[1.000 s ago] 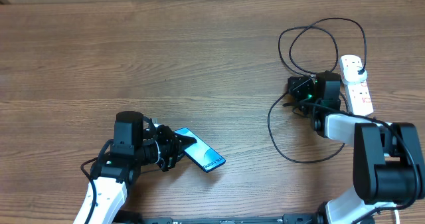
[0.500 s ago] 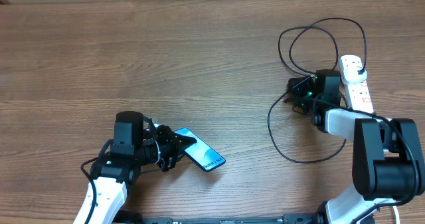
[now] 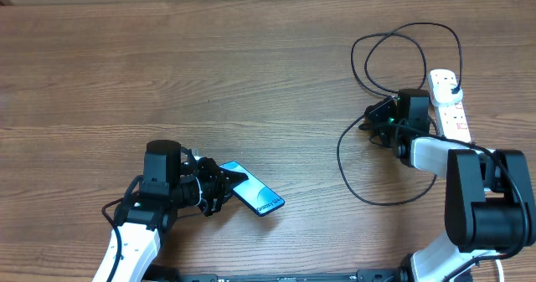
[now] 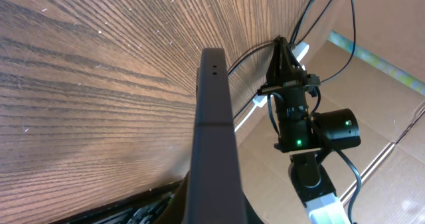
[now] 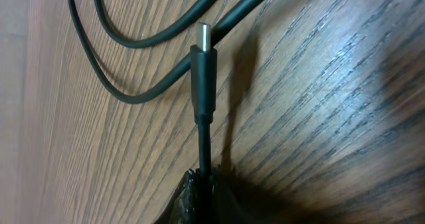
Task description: Plug charger to phone and switch on socket
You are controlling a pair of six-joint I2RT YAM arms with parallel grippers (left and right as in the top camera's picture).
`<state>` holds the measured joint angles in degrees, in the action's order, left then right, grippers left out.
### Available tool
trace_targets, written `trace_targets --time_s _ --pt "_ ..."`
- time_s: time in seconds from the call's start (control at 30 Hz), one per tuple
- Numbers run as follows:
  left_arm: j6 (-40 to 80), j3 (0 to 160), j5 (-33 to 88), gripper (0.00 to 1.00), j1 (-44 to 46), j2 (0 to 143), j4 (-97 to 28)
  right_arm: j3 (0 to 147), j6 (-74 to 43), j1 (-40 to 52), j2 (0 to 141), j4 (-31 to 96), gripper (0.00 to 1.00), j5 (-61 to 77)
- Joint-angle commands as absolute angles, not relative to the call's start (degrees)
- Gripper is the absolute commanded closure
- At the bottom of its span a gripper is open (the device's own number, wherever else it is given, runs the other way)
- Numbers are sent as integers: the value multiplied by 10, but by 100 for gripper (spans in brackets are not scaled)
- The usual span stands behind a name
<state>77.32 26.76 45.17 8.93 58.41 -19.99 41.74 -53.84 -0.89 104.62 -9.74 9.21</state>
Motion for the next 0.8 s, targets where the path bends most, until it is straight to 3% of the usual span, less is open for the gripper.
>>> trace_targets --time_s 0.0,0.3,0.7,0.77 --pt "754 274 478 96 90 585 -197 383 -503 -7 1083 -56 96 130" --pt "729 274 514 96 90 585 -150 383 -397 -6 992 -8 96 387" --pt "688 275 667 96 89 694 164 383 -173 -1 666 334 96 446" --pt "688 275 705 96 89 748 267 383 -132 9 580 421 96 478"
